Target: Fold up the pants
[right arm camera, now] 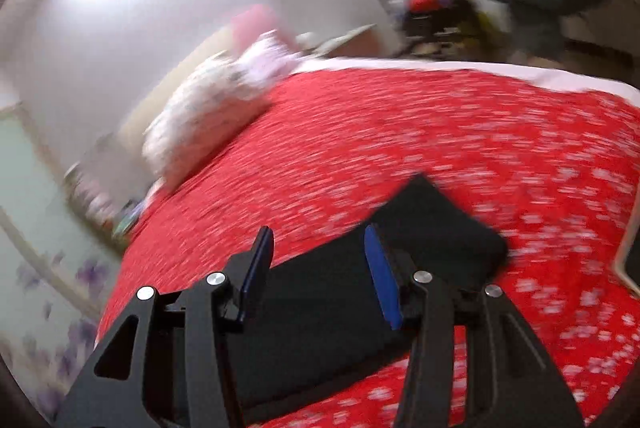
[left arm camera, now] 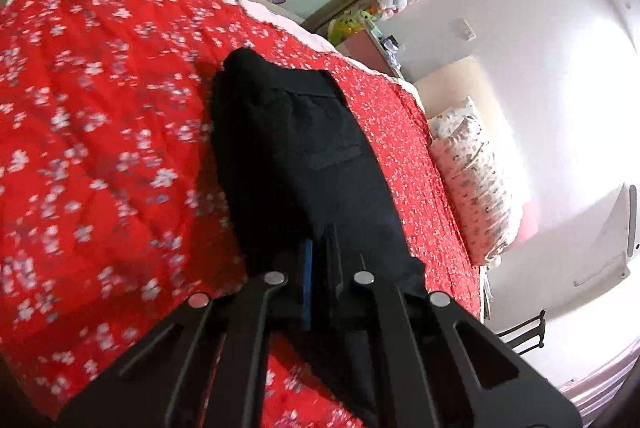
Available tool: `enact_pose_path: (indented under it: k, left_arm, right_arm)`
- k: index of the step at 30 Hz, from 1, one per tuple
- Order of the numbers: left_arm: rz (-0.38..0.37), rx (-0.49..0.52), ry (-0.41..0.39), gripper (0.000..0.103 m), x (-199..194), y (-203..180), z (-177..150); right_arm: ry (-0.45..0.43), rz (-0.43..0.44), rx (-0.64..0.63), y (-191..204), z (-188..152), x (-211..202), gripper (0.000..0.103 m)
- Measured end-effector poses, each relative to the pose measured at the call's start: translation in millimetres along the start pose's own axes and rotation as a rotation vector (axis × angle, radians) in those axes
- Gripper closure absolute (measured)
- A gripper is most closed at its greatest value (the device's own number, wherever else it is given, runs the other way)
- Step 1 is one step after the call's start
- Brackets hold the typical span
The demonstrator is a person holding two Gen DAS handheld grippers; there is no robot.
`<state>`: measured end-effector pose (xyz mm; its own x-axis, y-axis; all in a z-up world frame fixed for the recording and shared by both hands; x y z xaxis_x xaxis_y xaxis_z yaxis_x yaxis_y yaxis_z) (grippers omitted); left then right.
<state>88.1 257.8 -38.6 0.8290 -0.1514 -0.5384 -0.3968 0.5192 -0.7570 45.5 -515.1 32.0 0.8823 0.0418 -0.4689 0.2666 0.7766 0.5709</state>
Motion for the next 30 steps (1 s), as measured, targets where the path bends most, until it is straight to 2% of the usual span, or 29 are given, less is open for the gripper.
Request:
enact_pose_path:
  k: [3,5,6,7,9,10,12,13,16,18,21,24,26,30]
  left_arm:
    - [0.046,-0.008,0.021,0.098,7,8,1]
    - [0.117,-0.009,0.076,0.096,26,18,0]
    - [0.119,-0.024,0.087,0.093,30,22,1]
    - [0.105,-0.036,0.08,0.092,31,23,2]
    - [0.118,-0.022,0.059,0.089,28,19,3]
    - [0.168,-0.008,0.028,0.069,22,17,4]
    - [0.213,-0.004,-0.054,0.056,6,15,6]
    - [0.243,-0.006,-0.122,0.044,-8,14,9]
    - [0.271,0.054,-0.28,0.036,-38,1,11]
    - [0.252,0.116,-0.311,0.033,-46,-13,6]
    - [0.223,0.221,-0.307,0.03,-44,-36,-6]
    - [0.157,0.295,-0.256,0.027,-35,-56,-21]
    - [0.133,0.346,-0.219,0.026,-28,-68,-33]
    - [0.112,0.388,-0.182,0.025,-15,-77,-42]
  right_arm:
    - [0.179,0.204,-0.017,28,-20,20,0.054]
    - [0.322,0.317,0.054,40,-39,36,0.054]
    - [0.374,0.346,0.088,43,-47,42,0.054]
    - [0.424,0.361,0.12,45,-55,49,0.054]
    - [0.517,0.336,0.174,46,-76,60,0.054]
    - [0.549,0.326,0.194,48,-85,66,0.054]
    - [0.613,0.314,0.234,49,-103,74,0.054]
    - [0.632,0.307,0.244,49,-111,76,0.054]
    - [0.651,0.287,0.237,54,-122,81,0.054]
    - [0.644,0.252,0.22,55,-123,82,0.054]
    - [0.631,0.201,0.243,51,-124,86,0.054]
    - [0.636,0.139,0.26,48,-129,89,0.055]
    - [0.628,0.098,0.26,49,-132,87,0.06]
    - [0.592,0.058,0.349,41,-132,88,0.063]
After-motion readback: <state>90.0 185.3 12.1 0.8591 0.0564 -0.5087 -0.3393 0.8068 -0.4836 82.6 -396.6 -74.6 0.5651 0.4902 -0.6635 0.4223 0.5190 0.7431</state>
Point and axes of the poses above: each gripper's, at about its wrist camera, not at the fingertips, and x roughly the way its jaws point, y to its left, z to its top, the point moved 2 cm from there along x, roughly the way its jaws point, and after that the axes turned 2 degrees about y, right-handed, at the moved point
